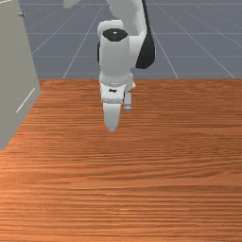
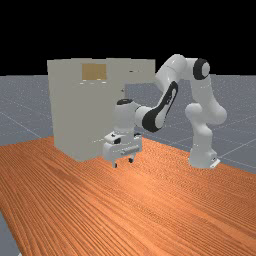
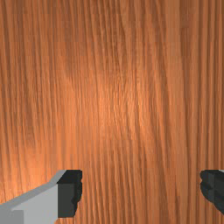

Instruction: Close the drawer

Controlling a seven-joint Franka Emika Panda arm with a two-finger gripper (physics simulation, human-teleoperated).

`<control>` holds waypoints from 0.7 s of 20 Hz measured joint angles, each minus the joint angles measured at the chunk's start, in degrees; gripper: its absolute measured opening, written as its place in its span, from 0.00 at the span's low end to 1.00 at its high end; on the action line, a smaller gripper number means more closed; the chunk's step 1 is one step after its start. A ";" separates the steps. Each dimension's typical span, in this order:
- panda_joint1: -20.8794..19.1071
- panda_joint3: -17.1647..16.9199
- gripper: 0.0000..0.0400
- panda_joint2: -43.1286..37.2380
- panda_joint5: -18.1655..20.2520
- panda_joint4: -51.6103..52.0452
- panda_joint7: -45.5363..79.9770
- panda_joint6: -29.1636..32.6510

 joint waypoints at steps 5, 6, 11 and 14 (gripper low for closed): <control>0.00 0.00 0.08 0.00 0.00 0.00 0.00 0.00; 2.41 -1.09 0.05 0.36 0.31 0.66 11.87 -0.83; 3.99 -0.08 0.00 -9.31 -0.87 -14.05 12.37 4.05; 3.55 0.55 0.00 -18.70 -1.85 -26.96 5.40 7.89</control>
